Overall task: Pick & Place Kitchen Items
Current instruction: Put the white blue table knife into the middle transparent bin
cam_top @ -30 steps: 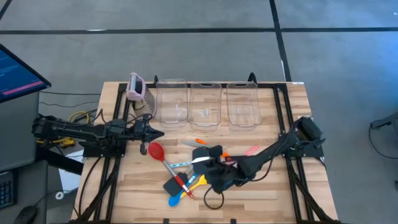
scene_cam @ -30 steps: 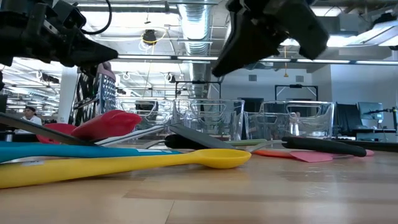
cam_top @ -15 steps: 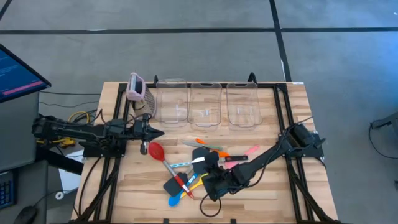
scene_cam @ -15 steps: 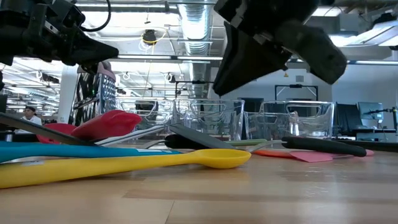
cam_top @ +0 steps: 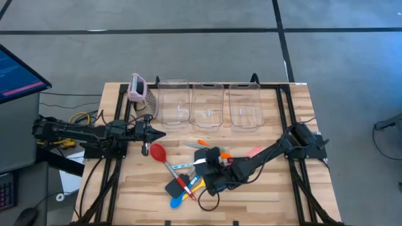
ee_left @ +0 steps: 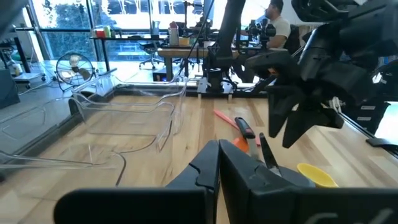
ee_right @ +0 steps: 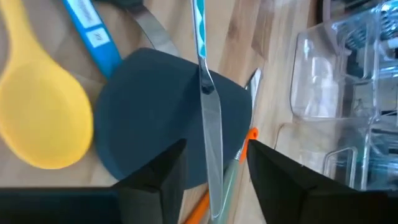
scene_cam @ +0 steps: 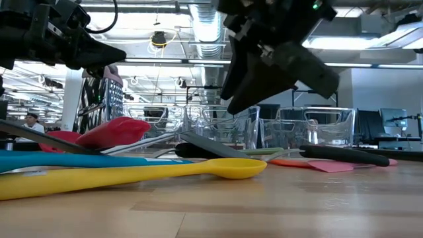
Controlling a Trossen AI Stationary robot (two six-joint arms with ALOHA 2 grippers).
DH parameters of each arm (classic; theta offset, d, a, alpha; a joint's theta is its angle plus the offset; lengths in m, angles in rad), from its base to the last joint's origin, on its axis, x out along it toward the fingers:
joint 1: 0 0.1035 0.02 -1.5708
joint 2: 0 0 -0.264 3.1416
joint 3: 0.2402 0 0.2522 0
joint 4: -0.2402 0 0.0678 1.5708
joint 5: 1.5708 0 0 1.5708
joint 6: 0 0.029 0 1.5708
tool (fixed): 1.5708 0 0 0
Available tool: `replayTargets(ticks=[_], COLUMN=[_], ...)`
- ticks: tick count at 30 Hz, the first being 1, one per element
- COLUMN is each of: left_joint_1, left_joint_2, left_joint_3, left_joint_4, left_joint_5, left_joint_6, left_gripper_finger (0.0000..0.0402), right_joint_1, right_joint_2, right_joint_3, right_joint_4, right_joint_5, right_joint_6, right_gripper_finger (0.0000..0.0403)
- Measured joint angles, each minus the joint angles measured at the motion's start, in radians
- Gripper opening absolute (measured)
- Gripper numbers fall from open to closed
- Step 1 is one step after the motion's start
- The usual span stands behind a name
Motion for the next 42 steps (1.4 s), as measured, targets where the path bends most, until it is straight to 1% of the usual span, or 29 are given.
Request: replayTargets(ticks=[5, 10, 15, 20, 26, 42], left_joint_1=[0.000, 0.000, 0.000, 0.001, 0.001, 0.001], left_joint_2=[0.000, 0.000, 0.000, 0.000, 0.000, 0.000], left_joint_3=[0.000, 0.000, 0.000, -0.001, -0.001, -0.001], left_joint_4=[0.000, 0.000, 0.001, 0.006, 0.012, 0.015], left_joint_5=[0.000, 0.000, -0.003, -0.005, -0.005, -0.005], left_joint_6=[0.000, 0.005, 0.029, 0.030, 0.030, 0.030], left_gripper_finger=[0.0002, 0.0002, 0.0002, 0.0002, 0.0002, 0.0002], right_joint_1=[-0.042, -0.075, -0.079, -0.092, -0.101, -0.108], right_joint_2=[0.000, 0.003, 0.032, 0.084, 0.093, 0.082], right_joint_3=[0.000, 0.000, -0.002, -0.002, 0.001, 0.002], right_joint_4=[0.000, 0.000, -0.011, -0.013, 0.008, 0.054], right_joint_5=[-0.035, -0.145, -0.126, -0.122, -0.116, -0.113], right_joint_6=[0.000, 0.008, -0.007, -0.008, -0.003, 0.000], right_gripper_finger=[0.0180, 0.0174, 0.0161, 0.0158, 0.0152, 0.0077])
